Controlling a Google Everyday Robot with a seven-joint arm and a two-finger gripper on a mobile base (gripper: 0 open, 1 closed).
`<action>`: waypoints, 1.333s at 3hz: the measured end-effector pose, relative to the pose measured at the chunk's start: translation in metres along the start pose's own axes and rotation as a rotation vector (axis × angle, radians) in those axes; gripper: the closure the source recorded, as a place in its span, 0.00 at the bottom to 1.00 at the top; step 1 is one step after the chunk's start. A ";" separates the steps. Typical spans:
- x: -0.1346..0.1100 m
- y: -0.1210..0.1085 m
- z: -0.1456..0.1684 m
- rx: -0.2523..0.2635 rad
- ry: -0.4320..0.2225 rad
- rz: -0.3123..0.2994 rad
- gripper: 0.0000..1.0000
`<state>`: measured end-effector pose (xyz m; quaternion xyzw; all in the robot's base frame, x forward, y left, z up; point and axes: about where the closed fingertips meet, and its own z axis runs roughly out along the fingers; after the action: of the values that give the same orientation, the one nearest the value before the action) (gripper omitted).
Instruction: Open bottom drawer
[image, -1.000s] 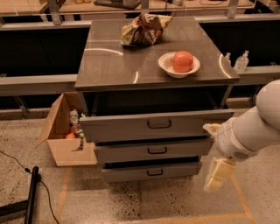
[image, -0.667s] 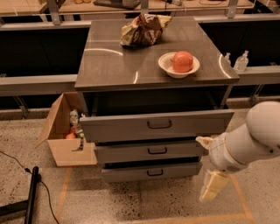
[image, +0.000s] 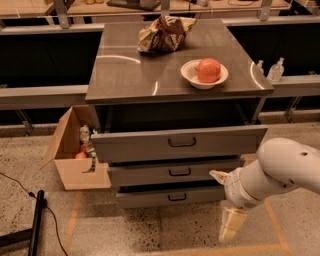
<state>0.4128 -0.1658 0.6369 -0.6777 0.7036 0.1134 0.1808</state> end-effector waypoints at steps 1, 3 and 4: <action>0.005 -0.001 0.012 0.018 0.046 0.017 0.00; 0.080 -0.018 0.111 0.080 0.160 0.044 0.00; 0.124 -0.032 0.172 0.077 0.159 0.032 0.00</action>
Offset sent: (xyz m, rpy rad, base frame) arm 0.0369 -0.0324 -0.1571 -0.1662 -0.0693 -0.1267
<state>0.4600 -0.2116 0.4330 -0.6658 0.7303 0.0349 0.1485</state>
